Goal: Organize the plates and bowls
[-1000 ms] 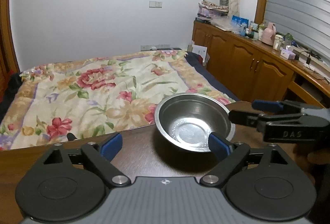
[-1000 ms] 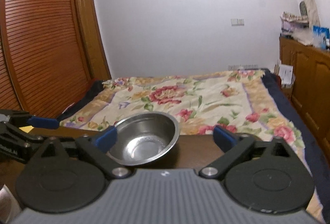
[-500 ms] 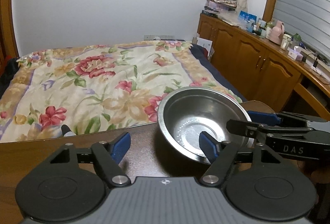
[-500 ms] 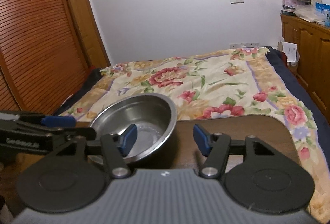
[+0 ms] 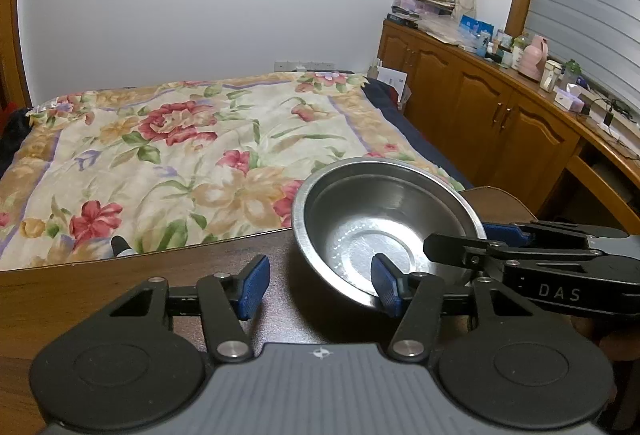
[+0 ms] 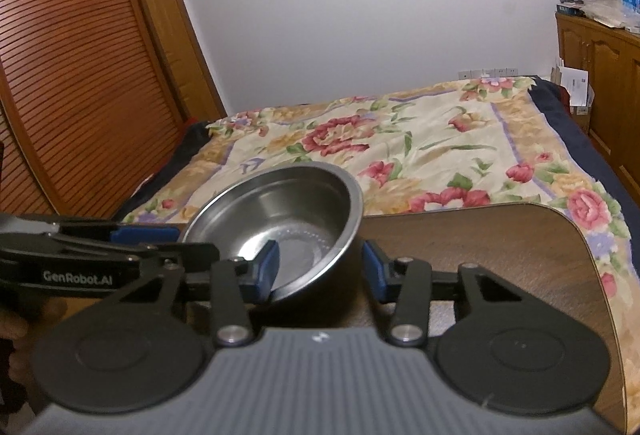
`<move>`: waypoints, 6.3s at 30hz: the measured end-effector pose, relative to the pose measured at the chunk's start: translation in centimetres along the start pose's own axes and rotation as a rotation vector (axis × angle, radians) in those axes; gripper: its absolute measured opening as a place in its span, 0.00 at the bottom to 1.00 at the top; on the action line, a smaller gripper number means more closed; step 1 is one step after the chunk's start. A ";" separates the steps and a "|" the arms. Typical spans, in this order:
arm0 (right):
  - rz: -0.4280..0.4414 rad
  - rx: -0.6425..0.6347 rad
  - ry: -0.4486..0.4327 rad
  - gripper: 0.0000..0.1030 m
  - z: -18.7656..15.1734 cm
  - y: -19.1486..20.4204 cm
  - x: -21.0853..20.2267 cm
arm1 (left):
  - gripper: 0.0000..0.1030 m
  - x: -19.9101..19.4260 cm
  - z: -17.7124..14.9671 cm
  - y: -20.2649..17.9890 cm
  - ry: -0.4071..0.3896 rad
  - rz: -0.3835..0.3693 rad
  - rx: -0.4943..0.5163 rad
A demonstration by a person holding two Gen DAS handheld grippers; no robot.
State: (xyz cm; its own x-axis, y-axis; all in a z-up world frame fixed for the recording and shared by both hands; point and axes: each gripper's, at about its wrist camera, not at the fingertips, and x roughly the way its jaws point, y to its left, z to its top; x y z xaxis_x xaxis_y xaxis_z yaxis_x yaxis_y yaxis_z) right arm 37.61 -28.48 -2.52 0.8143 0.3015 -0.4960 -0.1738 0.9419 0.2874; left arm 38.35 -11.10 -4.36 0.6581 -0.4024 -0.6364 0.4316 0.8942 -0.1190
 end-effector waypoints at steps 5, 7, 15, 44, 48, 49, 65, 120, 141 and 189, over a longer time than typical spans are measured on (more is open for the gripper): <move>0.011 -0.002 0.004 0.40 -0.1 0.1 0.2 | 0.42 0.5 -0.1 0.0 0.014 -0.003 -0.001; 0.011 0.000 0.009 0.39 -0.2 0.1 0.2 | 0.28 0.5 -0.2 0.1 0.027 -0.017 -0.010; 0.019 -0.007 0.033 0.25 -0.2 0.7 -0.2 | 0.26 -1.7 -0.6 -0.8 0.044 -0.022 0.002; -0.024 -0.092 -0.110 0.25 0.8 4.7 -11.4 | 0.27 -15.6 -1.5 -5.0 -0.133 -0.060 0.089; -0.024 -0.110 -0.118 0.25 0.5 5.6 -12.7 | 0.27 -17.4 -2.0 -5.3 -0.151 -0.060 0.103; -0.025 -0.114 -0.122 0.25 0.4 5.8 -13.0 | 0.27 -17.7 -2.1 -5.3 -0.155 -0.061 0.106; -0.029 -0.160 -0.145 0.25 -1.2 7.7 -16.9 | 0.27 -22.7 -5.4 -6.1 -0.195 -0.084 0.133; 0.023 -0.041 0.006 0.24 -12.2 7.6 -18.2 | 0.28 -21.0 -17.1 -6.1 -0.033 -0.096 0.119; -0.079 -0.143 -0.029 0.20 -12.9 8.8 -18.1 | 0.23 -20.6 -17.4 -5.6 -0.049 -0.080 0.096; -0.131 -0.093 -0.135 0.70 -14.3 6.6 -17.4 | 0.79 -20.4 -18.6 -5.1 -0.162 -0.014 0.032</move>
State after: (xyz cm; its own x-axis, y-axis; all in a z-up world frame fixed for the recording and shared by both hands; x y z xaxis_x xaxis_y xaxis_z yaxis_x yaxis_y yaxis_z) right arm 14.42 -25.38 -3.70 0.8991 0.1589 -0.4080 -0.1069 0.9833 0.1473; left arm 11.26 -3.81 -4.94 0.7418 -0.4433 -0.5032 0.4591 0.8826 -0.1006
